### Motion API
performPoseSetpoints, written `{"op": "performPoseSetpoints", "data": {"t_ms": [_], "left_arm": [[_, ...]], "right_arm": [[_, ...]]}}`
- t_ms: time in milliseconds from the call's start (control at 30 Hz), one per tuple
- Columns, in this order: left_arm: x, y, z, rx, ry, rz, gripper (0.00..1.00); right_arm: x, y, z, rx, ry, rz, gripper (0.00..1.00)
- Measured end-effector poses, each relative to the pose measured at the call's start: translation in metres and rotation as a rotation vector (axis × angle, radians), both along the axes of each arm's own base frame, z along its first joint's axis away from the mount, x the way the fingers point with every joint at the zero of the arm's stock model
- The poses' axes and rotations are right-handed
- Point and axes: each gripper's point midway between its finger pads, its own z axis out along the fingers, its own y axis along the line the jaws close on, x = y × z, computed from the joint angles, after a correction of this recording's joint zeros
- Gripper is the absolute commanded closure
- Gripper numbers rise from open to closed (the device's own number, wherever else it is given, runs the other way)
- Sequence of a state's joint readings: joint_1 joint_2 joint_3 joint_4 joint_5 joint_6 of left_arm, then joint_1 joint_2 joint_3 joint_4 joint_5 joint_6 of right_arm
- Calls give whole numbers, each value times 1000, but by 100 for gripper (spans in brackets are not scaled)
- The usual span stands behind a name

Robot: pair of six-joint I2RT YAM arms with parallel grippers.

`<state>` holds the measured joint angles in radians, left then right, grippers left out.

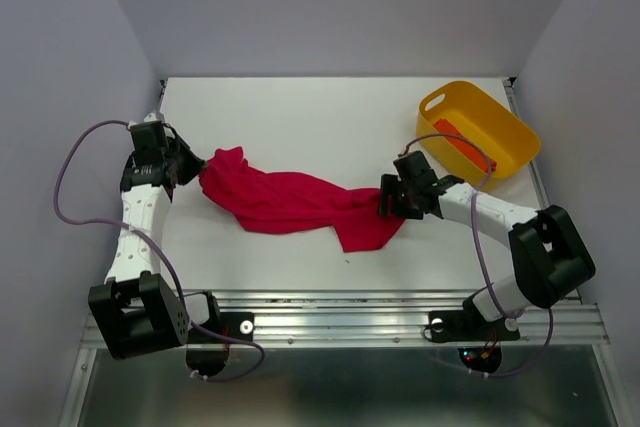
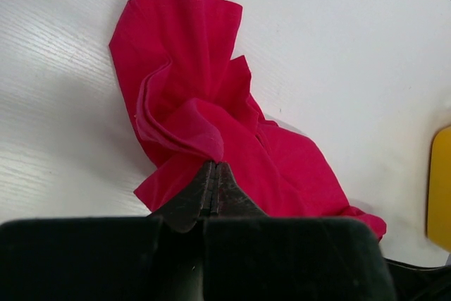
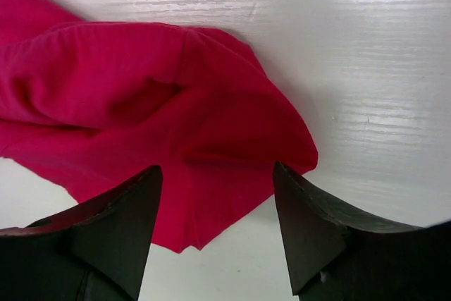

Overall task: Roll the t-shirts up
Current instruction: Flatten out the T-shirt at the center of the board.

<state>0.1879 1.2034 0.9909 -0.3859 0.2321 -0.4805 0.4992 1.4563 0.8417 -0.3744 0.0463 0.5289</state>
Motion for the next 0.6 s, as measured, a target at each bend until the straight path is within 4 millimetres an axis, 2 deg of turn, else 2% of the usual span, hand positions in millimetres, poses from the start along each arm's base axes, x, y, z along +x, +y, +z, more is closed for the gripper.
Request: {"op": "performPoseSetpoints", "data": {"t_ms": [67,100,133,167,267,300,333,500,567,600], "left_arm": [[0,0,0,0,0,0,100],[0,0,0,0,0,0,100],[0,0,0,0,0,0,100],[0,0,0,0,0,0,100],[0,0,0,0,0,0,100],[0,0,0,0,0,0,100],[0,0,0,-1,0,0,100],[0,0,0,-3,1,2,100],[2,-1,-2,-10,8,1,100],[6,0,-3,-14,15,0,100]], "right_arm": [[-3,2,-10,-8,22,5,37],[-3,1,-16,-13,33,5,46],[-4,1,-19,-17,41,5,51],[-4,1,-24,-20,51,1,63],[-2,2,-29,-22,54,2,82],[-1,3,-29,-19,53,-1,95],[0,4,-29,-17,51,-2,99],[11,7,-22,-16,24,-3,99],[25,12,-6,-15,-17,-2,99],[39,17,10,-13,-54,2,99]]}}
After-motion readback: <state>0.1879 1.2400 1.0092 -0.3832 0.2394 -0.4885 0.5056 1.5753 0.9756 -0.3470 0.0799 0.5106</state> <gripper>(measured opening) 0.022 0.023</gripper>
